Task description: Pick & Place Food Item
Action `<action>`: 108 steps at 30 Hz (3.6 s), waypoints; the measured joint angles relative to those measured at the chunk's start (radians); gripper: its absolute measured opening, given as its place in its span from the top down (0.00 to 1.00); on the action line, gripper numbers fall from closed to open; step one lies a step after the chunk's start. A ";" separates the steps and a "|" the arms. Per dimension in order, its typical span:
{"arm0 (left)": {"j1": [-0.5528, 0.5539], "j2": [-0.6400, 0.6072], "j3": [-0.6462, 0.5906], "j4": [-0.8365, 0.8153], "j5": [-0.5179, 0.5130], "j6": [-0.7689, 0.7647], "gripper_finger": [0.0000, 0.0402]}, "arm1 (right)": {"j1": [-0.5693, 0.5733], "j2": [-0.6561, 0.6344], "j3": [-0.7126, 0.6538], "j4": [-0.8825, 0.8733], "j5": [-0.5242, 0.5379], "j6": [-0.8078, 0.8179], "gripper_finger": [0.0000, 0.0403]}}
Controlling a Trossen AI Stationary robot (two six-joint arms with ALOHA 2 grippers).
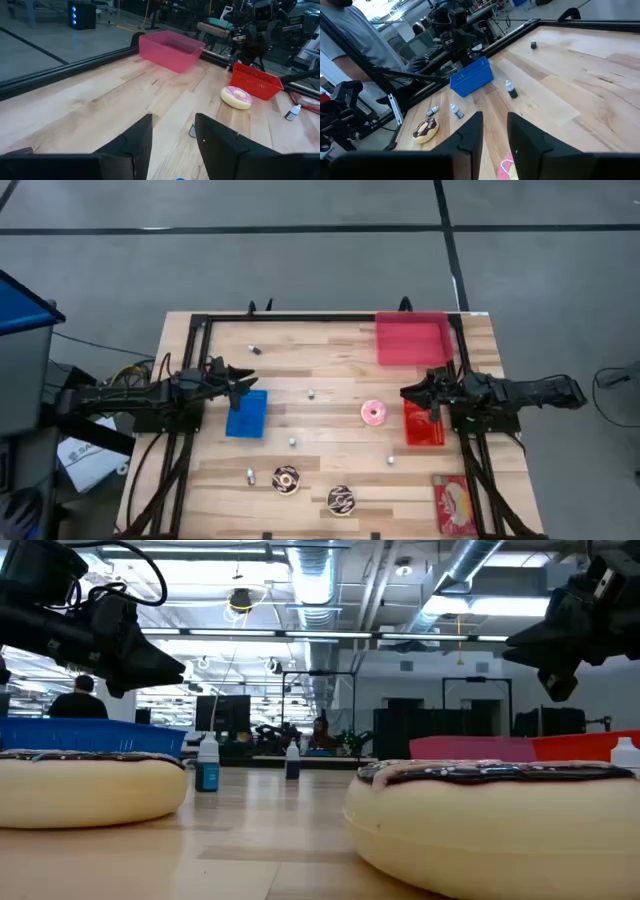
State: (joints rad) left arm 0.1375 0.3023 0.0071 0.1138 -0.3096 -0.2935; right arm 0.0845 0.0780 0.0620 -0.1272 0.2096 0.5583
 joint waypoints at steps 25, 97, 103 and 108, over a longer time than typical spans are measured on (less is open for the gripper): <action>0.000 0.000 0.000 0.000 0.000 0.000 0.64 | 0.000 0.000 0.000 0.000 0.000 0.000 0.80; -0.008 0.239 0.000 0.620 0.067 -0.879 0.64 | -0.022 -0.003 -0.004 0.208 0.027 0.256 0.80; -0.008 0.305 0.008 1.048 0.033 -0.658 0.64 | -0.019 0.000 -0.003 0.406 -0.050 0.232 0.80; -0.006 0.333 0.074 1.125 -0.007 -0.544 0.64 | -0.020 0.000 -0.002 0.522 -0.069 0.220 0.80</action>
State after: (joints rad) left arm 0.1312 0.6349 0.0814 1.2388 -0.3162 -0.8372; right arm 0.0646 0.0781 0.0605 0.3945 0.1407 0.7788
